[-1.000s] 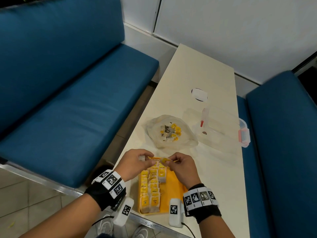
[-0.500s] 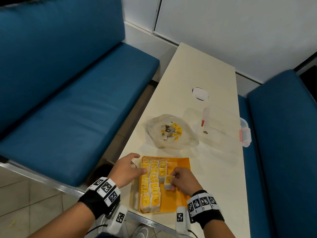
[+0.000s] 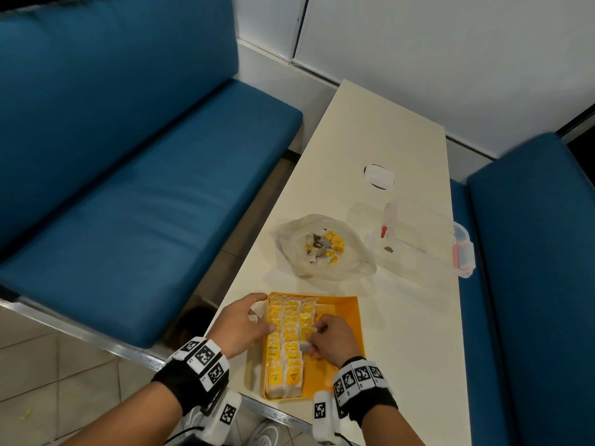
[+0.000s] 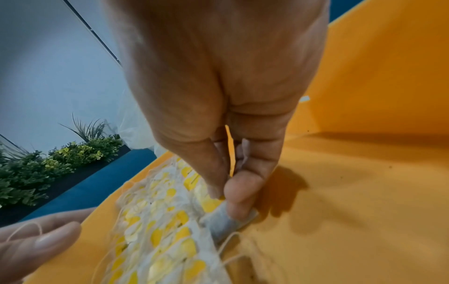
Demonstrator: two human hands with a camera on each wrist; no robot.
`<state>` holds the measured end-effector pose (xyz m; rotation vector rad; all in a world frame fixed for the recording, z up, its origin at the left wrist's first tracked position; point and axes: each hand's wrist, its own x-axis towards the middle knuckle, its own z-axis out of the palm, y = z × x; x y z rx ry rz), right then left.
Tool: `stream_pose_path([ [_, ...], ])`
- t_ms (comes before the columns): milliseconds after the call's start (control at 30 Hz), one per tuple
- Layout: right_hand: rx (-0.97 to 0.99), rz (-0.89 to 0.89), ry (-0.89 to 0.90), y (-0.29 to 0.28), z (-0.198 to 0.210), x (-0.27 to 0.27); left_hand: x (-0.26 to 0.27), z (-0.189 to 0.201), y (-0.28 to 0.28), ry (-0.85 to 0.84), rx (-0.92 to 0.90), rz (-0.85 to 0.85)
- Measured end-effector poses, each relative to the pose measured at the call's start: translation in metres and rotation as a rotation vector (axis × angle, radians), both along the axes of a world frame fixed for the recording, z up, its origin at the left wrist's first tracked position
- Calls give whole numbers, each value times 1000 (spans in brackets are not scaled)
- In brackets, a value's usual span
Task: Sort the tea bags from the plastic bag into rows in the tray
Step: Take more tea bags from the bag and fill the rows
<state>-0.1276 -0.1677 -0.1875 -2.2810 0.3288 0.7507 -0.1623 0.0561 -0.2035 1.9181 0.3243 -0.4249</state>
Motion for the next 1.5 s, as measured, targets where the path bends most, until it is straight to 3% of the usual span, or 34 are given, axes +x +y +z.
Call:
stream_pose_path([
  [433,-42,-58,-39,8,2,-1,3,-1,0,32,-51,-8],
  [600,-110,27,-221,9,13,3,11,21,10,107,-326,155],
  [733,68,113,-356,26,43,8,15,41,12,128,-502,128],
  [933,313,109,-225,57,77,5,20,57,-4,43,-477,-53],
  [1233,293,109,-157,58,78,4,23,59,-10,19,-383,-133],
  [1500,351,-9,-184,53,79,5,22,60,-8,72,-521,-69],
])
